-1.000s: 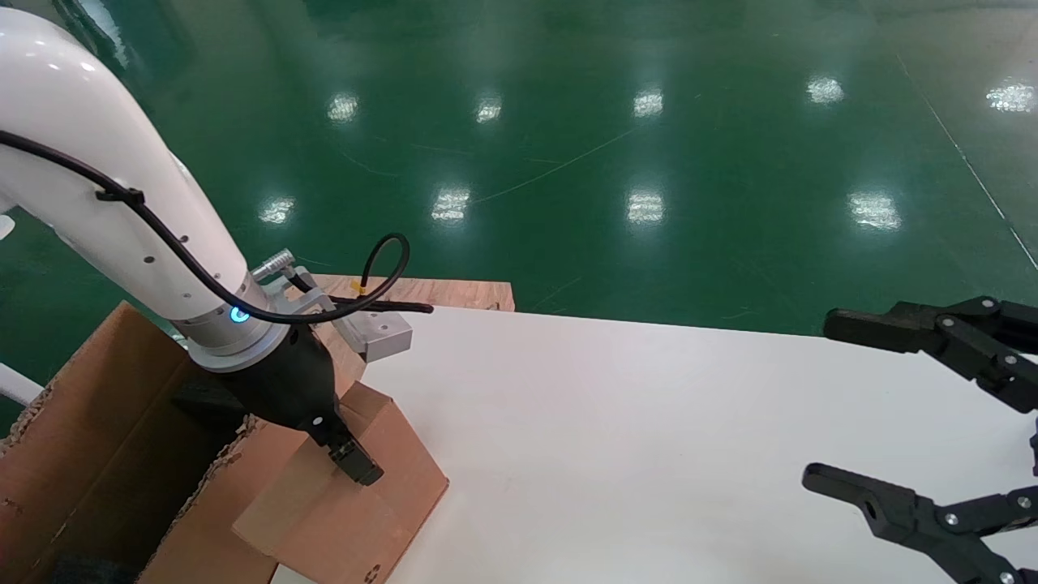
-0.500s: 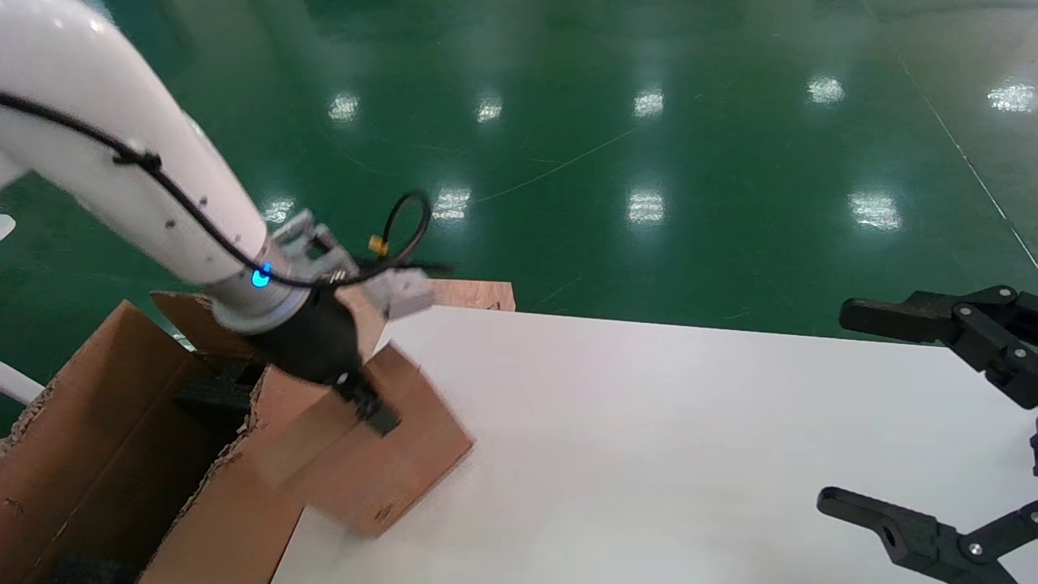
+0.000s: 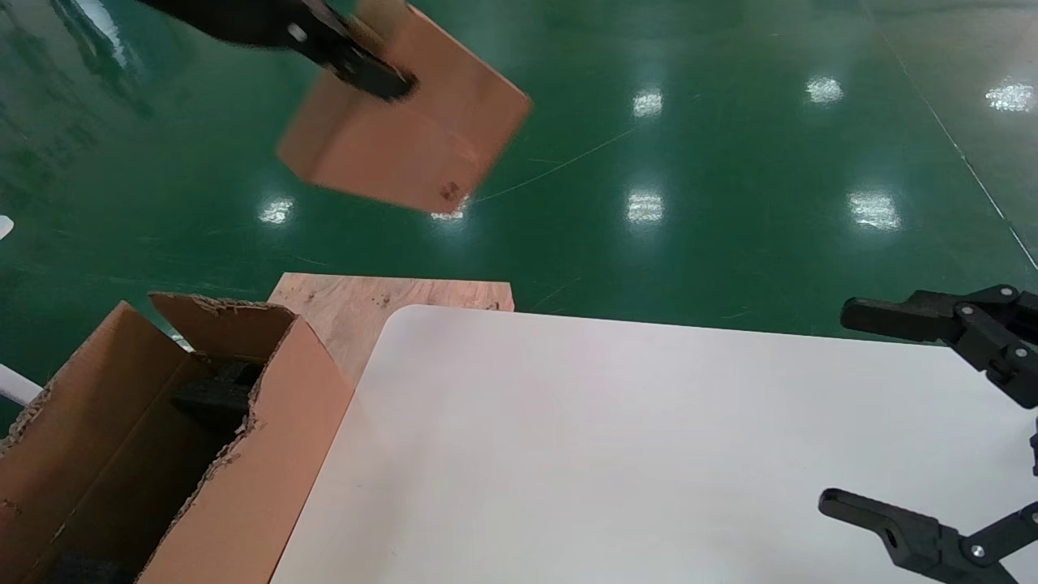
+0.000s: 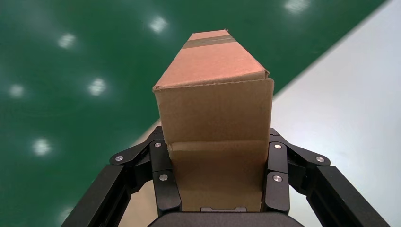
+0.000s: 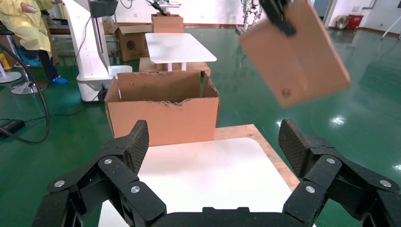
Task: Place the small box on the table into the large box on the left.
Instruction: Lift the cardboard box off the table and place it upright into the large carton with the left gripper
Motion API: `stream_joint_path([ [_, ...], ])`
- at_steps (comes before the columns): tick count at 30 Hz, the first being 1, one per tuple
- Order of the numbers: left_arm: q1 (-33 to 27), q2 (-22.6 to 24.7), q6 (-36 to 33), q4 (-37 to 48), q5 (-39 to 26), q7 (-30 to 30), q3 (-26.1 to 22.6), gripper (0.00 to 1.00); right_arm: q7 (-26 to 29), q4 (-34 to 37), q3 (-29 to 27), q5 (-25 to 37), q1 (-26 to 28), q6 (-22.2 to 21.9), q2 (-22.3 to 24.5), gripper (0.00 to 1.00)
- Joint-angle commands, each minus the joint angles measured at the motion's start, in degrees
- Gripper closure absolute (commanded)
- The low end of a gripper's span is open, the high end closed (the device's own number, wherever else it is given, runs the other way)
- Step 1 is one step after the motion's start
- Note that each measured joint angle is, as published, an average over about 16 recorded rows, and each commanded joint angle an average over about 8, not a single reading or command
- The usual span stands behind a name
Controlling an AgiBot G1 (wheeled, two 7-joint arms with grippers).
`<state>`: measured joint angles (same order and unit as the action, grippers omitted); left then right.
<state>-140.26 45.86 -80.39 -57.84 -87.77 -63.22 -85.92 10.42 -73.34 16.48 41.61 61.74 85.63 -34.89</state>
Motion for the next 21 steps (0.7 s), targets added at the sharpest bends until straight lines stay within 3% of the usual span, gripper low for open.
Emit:
stream_joint_path([
  [1, -2.2, -0.5, -0.6, 2.2, -0.2, 3.3, 0.7, 1.0, 0.0, 0.0, 0.0, 0.0, 0.0, 0.0, 0.0, 0.0],
  [6, -7.7, -3.1, -5.5, 6.8, -3.1, 10.7, 0.2, 1.0, 0.0, 0.0, 0.0, 0.0, 0.0, 0.0, 0.0, 0.0],
  [10, -11.7, -5.4, -8.2, 9.7, -7.1, 13.1, -1.0, 1.0, 0.0, 0.0, 0.0, 0.0, 0.0, 0.0, 0.0, 0.0],
  [15, -13.7, -8.2, -10.0, 12.2, -10.9, 12.2, -3.8, 1.0, 0.0, 0.0, 0.1, 0.0, 0.0, 0.0, 0.0, 0.0],
  [21, -11.0, -10.6, -10.6, 14.1, -10.0, 8.5, -8.7, 1.0, 0.0, 0.0, 0.1, -0.1, 0.0, 0.0, 0.0, 0.0],
])
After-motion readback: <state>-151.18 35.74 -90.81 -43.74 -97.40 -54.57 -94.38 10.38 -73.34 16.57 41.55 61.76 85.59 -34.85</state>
